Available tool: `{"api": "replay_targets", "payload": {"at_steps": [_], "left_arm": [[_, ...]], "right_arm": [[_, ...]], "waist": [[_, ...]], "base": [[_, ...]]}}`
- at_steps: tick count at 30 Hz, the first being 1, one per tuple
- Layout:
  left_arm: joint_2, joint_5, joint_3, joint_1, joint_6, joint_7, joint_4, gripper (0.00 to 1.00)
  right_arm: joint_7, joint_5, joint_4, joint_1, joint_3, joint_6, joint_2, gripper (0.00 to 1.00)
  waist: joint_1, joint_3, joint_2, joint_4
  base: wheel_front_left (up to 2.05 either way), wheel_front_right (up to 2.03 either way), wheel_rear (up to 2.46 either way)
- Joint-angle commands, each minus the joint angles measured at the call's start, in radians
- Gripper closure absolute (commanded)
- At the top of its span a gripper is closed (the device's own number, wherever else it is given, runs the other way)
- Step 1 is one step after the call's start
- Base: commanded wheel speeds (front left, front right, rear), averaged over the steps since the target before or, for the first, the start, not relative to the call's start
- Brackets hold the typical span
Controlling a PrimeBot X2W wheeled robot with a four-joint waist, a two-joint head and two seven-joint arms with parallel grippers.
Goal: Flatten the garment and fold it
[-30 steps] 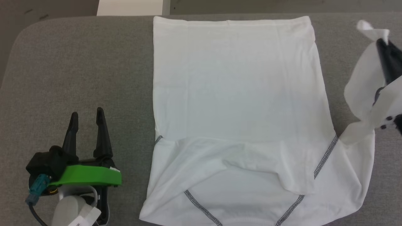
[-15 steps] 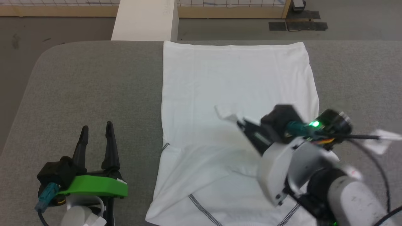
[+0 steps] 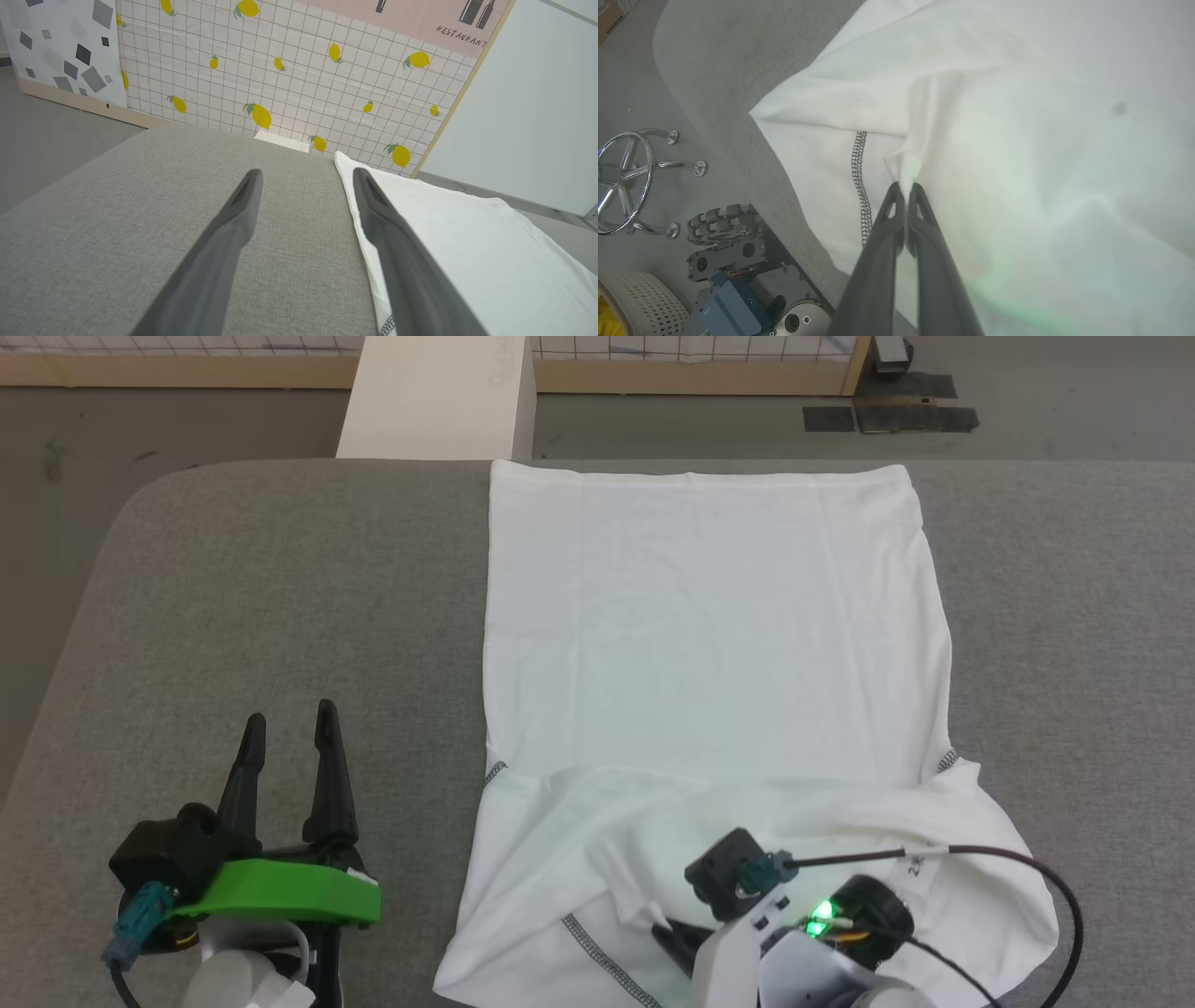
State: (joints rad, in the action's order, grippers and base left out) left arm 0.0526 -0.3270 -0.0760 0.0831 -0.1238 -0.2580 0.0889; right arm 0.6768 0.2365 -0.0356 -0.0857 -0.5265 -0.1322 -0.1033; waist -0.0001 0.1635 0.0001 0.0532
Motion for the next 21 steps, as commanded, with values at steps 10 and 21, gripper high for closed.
{"api": "replay_targets", "payload": {"at_steps": [10, 21], "left_arm": [[-0.002, 0.002, -0.008, -0.014, -0.006, -0.004, 0.005, 0.00], [0.027, 0.038, 0.000, 0.020, -0.006, -0.004, 0.024, 0.00]], "right_arm": [[-0.093, 0.067, -0.054, 0.033, 0.077, 0.002, 0.029, 0.00], [-0.510, 0.017, -0.152, 0.033, 0.431, 0.002, 0.051, 0.00]], "waist": [[0.0001, -0.008, -0.0001, -0.034], [0.0001, 0.010, -0.0001, -0.093]], "base": [[0.00, 0.00, 0.00], [0.00, 0.00, 0.00]]}}
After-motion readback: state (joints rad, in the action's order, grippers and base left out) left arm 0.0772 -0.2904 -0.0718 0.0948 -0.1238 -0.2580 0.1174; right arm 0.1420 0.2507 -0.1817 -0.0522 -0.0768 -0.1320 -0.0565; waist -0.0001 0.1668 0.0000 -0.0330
